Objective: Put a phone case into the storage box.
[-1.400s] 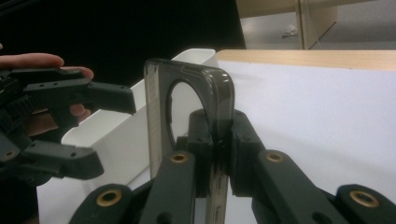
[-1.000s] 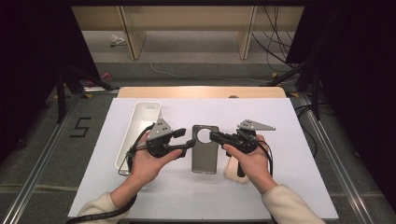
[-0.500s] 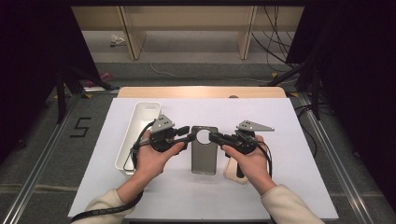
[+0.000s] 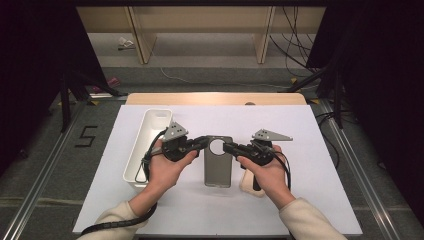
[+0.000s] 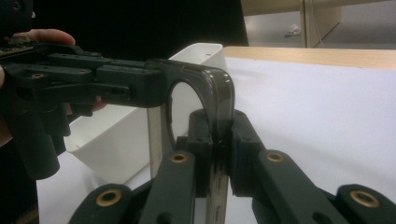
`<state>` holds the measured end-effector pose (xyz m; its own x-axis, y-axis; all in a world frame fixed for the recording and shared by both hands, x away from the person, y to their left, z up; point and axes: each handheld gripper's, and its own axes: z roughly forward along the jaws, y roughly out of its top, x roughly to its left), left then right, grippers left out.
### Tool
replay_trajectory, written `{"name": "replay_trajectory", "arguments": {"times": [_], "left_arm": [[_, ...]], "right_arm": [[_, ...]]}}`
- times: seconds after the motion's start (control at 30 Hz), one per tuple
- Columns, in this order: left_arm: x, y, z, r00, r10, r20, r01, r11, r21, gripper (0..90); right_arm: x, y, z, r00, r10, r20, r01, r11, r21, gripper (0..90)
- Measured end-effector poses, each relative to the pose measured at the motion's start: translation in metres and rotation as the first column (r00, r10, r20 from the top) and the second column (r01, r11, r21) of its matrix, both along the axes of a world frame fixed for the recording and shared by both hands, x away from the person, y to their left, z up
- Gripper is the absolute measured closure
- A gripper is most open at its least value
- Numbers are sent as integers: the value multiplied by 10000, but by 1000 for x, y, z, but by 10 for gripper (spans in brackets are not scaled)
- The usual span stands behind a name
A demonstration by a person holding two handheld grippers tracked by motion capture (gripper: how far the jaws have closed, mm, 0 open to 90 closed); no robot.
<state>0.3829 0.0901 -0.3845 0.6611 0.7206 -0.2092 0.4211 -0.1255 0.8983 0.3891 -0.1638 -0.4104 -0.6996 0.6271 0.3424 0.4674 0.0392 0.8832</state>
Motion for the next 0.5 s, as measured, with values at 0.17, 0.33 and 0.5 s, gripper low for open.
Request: {"name": "replay_trajectory", "arguments": {"times": [0.17, 0.33, 0.5], "left_arm": [[-1, -1, -2, 9998, 164, -75, -164, 9998, 122, 815], [-2, -3, 0, 9993, 372, -31, -372, 9993, 103, 831], [-4, -5, 2, 9987, 515, 33, -516, 9985, 201, 841]], "right_arm": [[0, 1, -2, 10000, -20, -33, 20, 9999, -144, 817], [1, 1, -4, 10000, -59, -73, 58, 9999, -153, 817], [1, 1, -4, 9999, -90, -46, 89, 9998, -183, 816]]}}
